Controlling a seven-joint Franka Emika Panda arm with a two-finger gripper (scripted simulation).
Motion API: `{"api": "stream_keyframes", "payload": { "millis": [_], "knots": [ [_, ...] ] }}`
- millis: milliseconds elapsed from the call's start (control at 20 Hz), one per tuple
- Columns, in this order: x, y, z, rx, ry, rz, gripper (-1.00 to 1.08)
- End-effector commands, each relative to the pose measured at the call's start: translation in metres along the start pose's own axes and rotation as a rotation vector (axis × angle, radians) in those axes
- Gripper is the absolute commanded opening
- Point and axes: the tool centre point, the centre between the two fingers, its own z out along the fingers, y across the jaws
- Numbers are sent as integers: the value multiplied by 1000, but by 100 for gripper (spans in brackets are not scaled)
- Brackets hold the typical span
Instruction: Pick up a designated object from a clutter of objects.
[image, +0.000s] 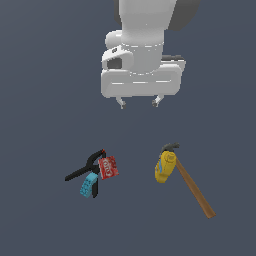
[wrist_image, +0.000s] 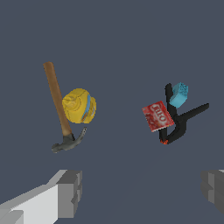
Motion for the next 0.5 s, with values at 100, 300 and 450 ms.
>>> {"api": "stream_keyframes", "payload": {
  "millis": [100,300,450],
  "knots": [
    [1,-1,0,0,1,-3,28],
    [3,-4,-4,3,8,-23,28],
    [3,-5,-5,4,9,-27,28]
  ]
}}
